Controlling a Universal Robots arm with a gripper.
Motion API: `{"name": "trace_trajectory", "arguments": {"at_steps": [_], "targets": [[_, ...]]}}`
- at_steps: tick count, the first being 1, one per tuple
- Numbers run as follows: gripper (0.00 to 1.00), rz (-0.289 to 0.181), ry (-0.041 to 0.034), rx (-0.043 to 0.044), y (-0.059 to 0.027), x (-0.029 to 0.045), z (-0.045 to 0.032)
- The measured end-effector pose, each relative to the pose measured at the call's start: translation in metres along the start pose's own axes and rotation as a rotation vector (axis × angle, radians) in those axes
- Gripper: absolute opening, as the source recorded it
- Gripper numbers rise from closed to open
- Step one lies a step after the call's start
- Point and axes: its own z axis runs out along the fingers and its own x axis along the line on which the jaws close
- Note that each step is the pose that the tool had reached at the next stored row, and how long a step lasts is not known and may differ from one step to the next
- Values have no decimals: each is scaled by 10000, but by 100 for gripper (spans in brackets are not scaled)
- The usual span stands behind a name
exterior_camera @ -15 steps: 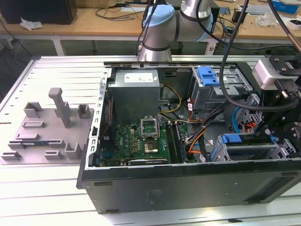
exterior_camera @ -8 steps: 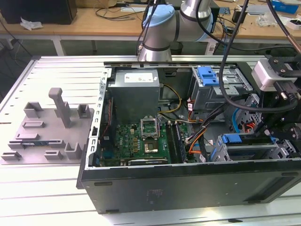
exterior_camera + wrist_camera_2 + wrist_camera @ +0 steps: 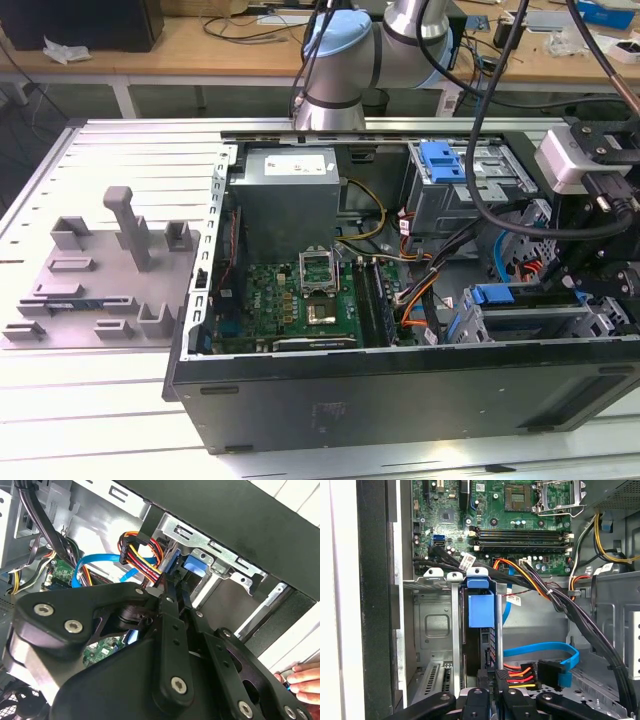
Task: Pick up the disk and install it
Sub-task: 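Insert the first disk wire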
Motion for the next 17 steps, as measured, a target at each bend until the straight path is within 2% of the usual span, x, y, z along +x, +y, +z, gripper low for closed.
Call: {"name": "trace_trajectory", "arguments": {"at_steps": [10, 11, 12, 14, 15, 17], "targets": [[17, -1, 0, 0, 0, 0, 1], [18, 0, 0, 0, 0, 0, 1], [24, 0, -1, 0, 0, 0, 1], [24, 0, -3, 0, 0, 0, -1], [31, 0, 1, 0, 1, 0, -6], [31, 0, -1, 0, 0, -2, -18]]}}
